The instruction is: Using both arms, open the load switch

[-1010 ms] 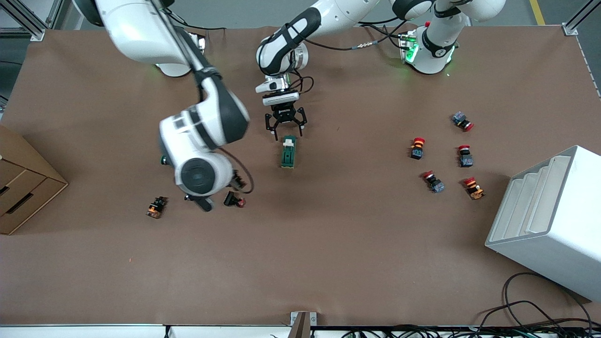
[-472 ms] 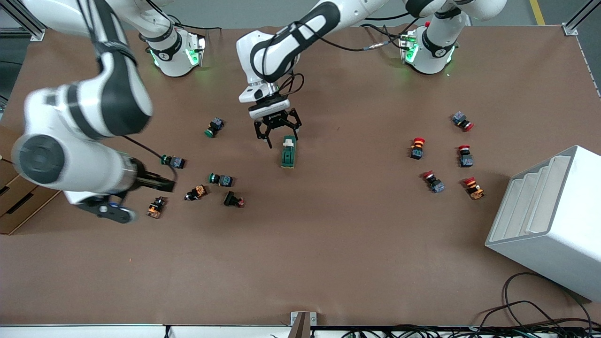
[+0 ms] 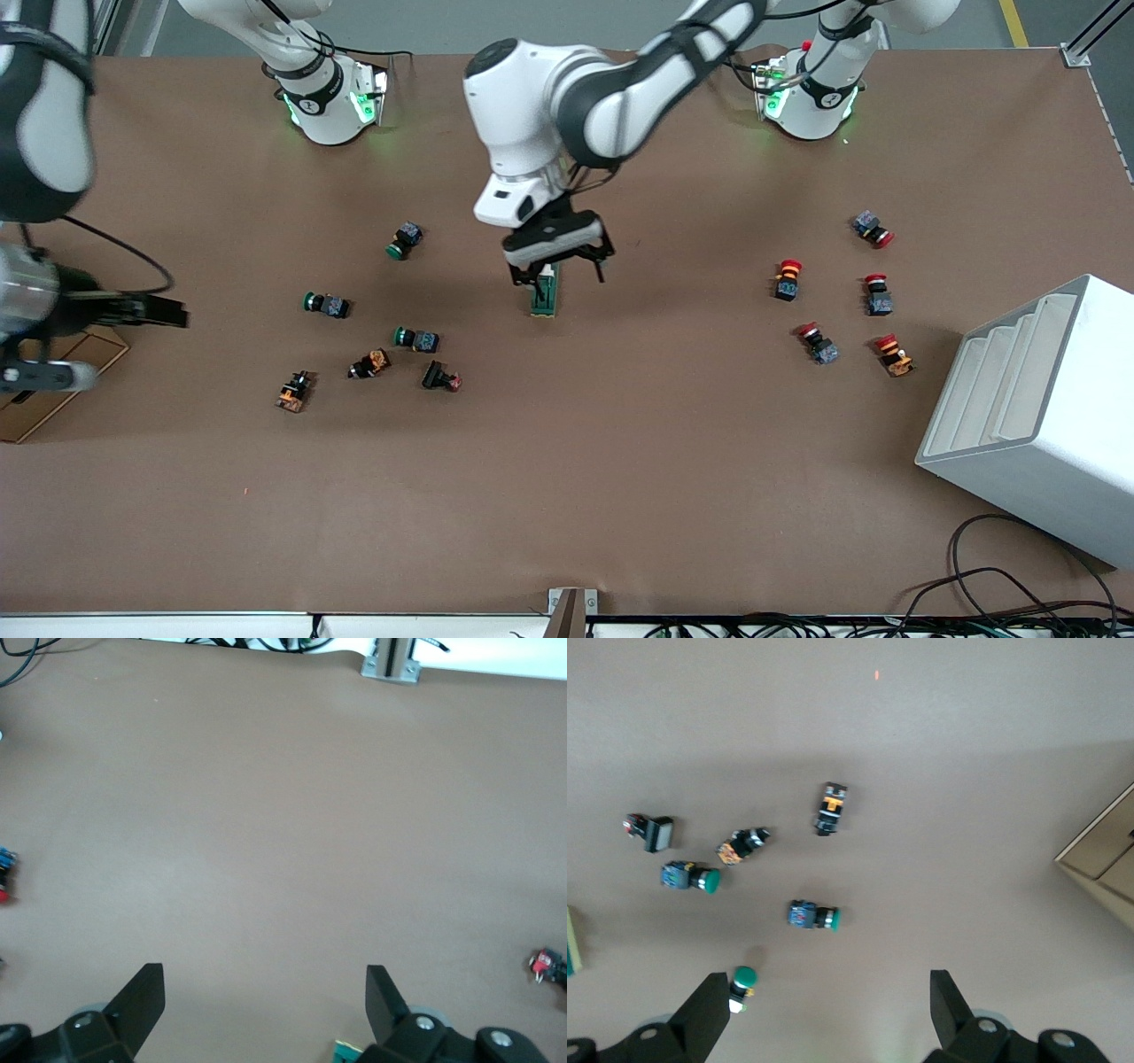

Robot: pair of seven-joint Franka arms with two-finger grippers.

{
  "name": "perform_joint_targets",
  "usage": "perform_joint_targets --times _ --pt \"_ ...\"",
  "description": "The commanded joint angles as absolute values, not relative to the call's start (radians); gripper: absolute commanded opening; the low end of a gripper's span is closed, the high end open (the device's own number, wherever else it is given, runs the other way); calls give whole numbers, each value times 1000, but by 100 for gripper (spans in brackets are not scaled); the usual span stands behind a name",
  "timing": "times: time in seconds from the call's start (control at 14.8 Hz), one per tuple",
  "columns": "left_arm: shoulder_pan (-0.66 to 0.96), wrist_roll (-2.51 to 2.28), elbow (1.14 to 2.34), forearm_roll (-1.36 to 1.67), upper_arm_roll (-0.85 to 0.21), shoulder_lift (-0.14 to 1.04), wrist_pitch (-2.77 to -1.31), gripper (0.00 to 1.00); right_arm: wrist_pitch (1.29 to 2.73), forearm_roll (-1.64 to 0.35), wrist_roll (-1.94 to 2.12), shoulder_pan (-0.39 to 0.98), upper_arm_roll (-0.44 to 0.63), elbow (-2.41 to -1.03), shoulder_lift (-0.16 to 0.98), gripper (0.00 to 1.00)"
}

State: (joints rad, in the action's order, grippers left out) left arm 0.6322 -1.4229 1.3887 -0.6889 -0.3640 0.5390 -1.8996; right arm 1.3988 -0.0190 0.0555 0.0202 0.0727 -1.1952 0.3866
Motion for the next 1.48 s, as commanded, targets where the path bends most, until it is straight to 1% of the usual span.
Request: perform_joint_targets --times 0.0,0.2,0.47,0.67,0.81,0.94,1.08,1.21,1.41 --pt "537 -1335 1416 -571 -374 457 -1896 100 1407 -11 139 -29 48 -1212 367 100" --pt "416 -1275 1388 -421 -374 385 -1891 100 1404 -6 133 -35 51 -1180 367 100" --pt "237 -966 1388 -227 -368 290 -1824 100 1402 -20 132 -51 46 -1180 367 100" --pt "120 -739 1407 -126 -351 207 -1766 100 1306 -20 88 -41 41 -1180 342 100" --pt "106 -600 1410 -82 -272 151 -1697 100 1296 -29 -68 -28 37 -1181 321 100" --pt "101 -444 1413 3 -174 92 -1597 100 1275 -26 -89 -15 37 -1181 311 100" --pt "98 -309 1411 22 -103 55 -1524 100 1281 -23 -65 -9 34 -1181 301 100" --pt "91 -241 1411 15 -68 35 -1470 100 1290 -25 23 -8 41 -1186 276 100" --pt "45 -111 1425 14 -67 15 -1419 100 1292 -15 21 5 43 -1239 224 100"
